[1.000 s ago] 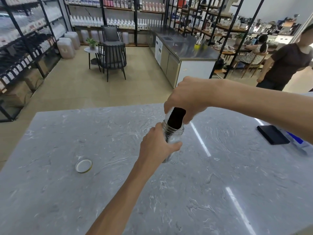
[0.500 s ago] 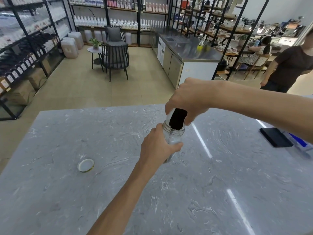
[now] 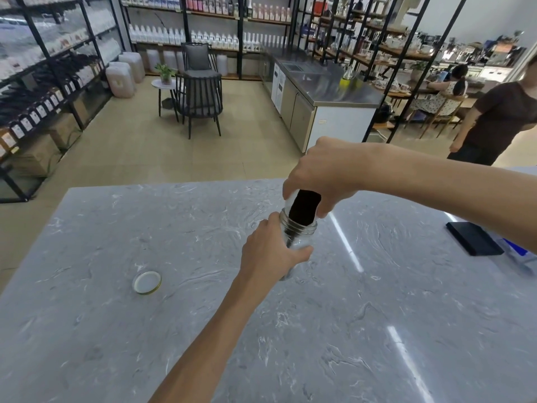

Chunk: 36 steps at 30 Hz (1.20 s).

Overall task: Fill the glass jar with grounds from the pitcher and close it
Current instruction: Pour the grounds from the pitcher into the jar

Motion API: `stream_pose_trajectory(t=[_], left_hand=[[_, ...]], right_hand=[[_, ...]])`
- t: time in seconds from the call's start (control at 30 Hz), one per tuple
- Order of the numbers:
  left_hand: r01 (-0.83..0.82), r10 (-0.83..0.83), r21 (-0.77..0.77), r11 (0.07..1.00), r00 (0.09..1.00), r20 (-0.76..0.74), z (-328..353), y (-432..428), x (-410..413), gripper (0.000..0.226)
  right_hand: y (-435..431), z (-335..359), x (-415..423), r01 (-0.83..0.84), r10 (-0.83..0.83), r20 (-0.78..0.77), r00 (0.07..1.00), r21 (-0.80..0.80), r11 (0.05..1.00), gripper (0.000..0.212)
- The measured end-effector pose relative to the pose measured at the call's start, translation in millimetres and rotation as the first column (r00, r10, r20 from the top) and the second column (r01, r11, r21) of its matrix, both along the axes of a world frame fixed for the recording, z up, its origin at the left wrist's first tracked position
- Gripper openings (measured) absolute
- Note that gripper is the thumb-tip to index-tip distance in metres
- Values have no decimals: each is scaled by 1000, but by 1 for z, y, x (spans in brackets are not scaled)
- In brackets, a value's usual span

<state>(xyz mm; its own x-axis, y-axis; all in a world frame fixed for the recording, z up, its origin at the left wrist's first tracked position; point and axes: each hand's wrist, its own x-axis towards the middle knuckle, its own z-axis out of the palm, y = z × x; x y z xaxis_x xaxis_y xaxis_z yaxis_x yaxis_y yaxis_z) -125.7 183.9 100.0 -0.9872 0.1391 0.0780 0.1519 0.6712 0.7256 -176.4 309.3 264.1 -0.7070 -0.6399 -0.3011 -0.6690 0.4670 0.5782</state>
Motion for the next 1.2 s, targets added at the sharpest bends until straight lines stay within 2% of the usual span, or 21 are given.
stream_pose_trajectory(t=[0.63, 1.2], left_hand=[[-19, 19, 2, 1000, 1000, -12, -3, -2, -2, 67], [-22, 22, -9, 1000, 1000, -10, 0, -2, -1, 64]], right_hand=[[1, -3, -5, 9, -9, -9, 1000, -40, 999, 66], [-6, 4, 6, -52, 53, -47, 998, 13, 999, 60]])
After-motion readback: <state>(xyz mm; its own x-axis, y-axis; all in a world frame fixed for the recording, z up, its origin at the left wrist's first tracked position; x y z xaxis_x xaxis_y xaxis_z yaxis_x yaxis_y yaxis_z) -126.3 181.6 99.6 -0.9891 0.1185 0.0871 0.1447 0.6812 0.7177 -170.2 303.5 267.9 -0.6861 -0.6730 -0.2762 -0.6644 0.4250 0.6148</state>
